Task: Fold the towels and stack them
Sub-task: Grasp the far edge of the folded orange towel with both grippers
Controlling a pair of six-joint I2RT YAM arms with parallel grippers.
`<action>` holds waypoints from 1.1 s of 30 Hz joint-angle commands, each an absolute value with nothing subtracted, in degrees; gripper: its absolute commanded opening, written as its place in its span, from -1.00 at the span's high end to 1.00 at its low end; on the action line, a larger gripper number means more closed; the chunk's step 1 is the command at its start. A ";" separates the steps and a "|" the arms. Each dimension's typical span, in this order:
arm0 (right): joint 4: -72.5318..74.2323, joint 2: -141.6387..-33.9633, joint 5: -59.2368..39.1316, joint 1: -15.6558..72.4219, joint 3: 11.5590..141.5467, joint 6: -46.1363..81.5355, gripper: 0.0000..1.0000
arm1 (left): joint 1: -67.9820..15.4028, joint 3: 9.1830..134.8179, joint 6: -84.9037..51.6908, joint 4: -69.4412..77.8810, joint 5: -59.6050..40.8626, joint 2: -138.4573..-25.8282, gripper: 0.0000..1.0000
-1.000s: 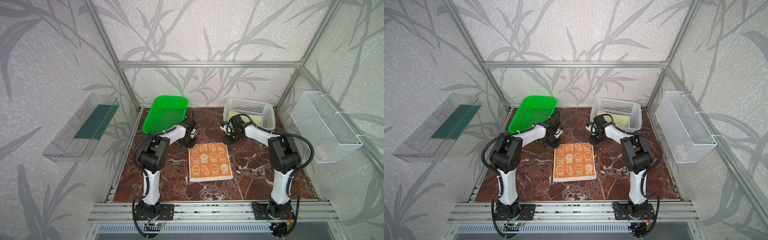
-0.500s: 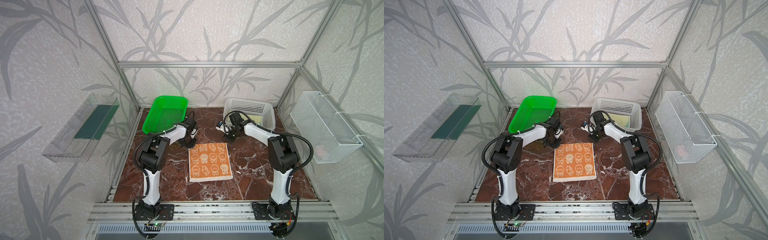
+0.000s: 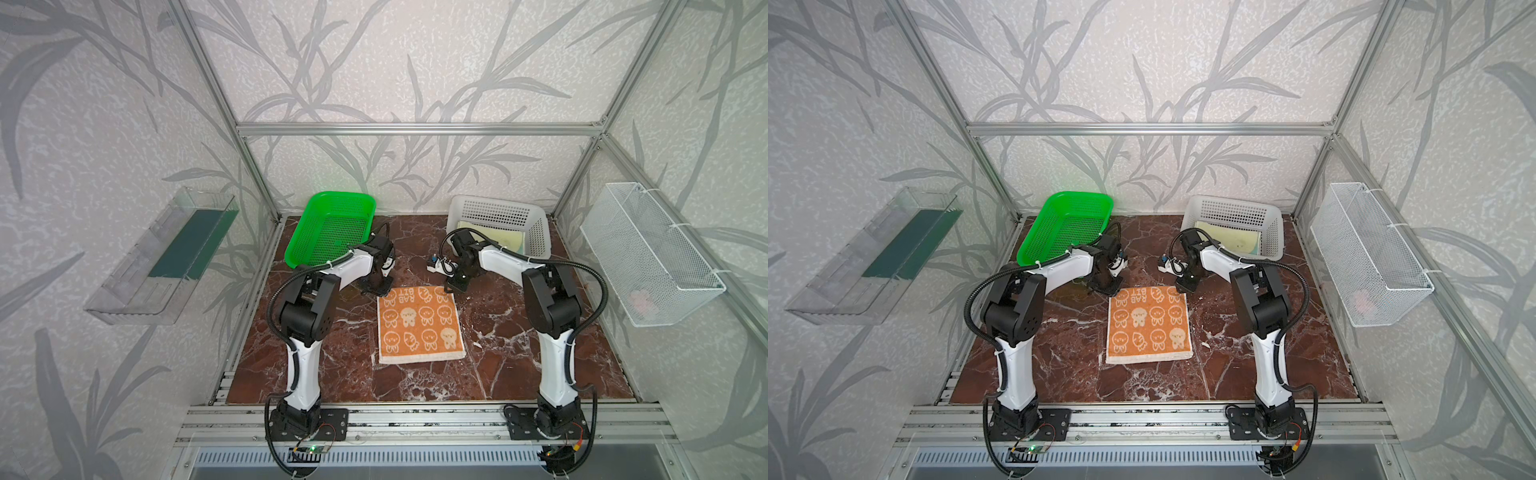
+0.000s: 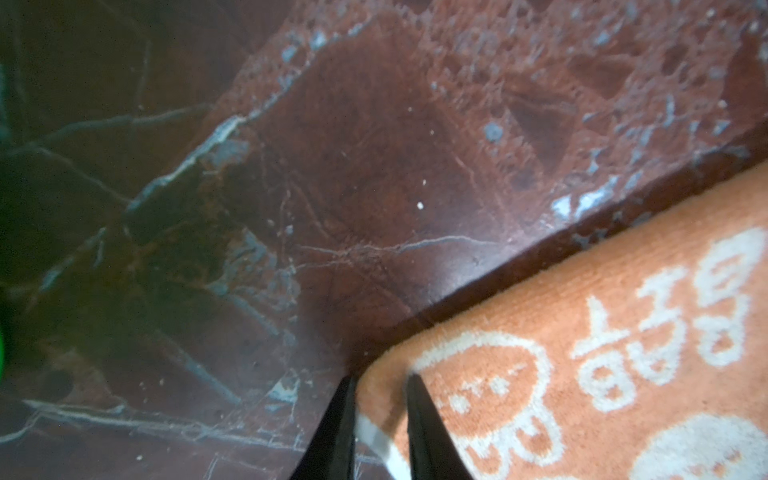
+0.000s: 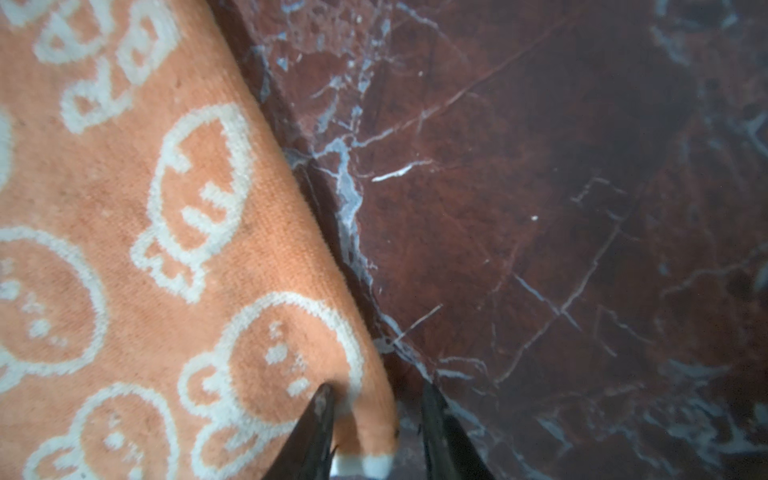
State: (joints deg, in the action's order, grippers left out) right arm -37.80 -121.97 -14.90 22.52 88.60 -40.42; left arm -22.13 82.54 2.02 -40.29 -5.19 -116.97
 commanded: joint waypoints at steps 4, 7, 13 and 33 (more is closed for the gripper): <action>-42.05 -124.82 -13.54 22.94 91.14 -41.31 0.54 | -22.41 83.35 3.38 -43.41 -5.23 -119.49 0.63; -42.33 -125.15 -13.47 22.94 91.18 -41.35 0.65 | -22.50 83.64 3.61 -43.50 -5.28 -119.79 0.81; -41.27 -124.57 -13.27 22.94 90.56 -41.23 0.95 | -22.50 83.72 4.05 -43.67 -5.97 -119.58 1.00; -21.55 -110.82 -15.50 20.99 76.93 -34.31 1.00 | -23.80 74.33 3.43 -31.95 -3.48 -105.28 1.00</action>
State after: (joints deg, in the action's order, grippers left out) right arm -25.54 -114.39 -14.87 21.91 78.08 -36.03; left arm -23.57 75.88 3.01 -33.98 -4.99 -108.68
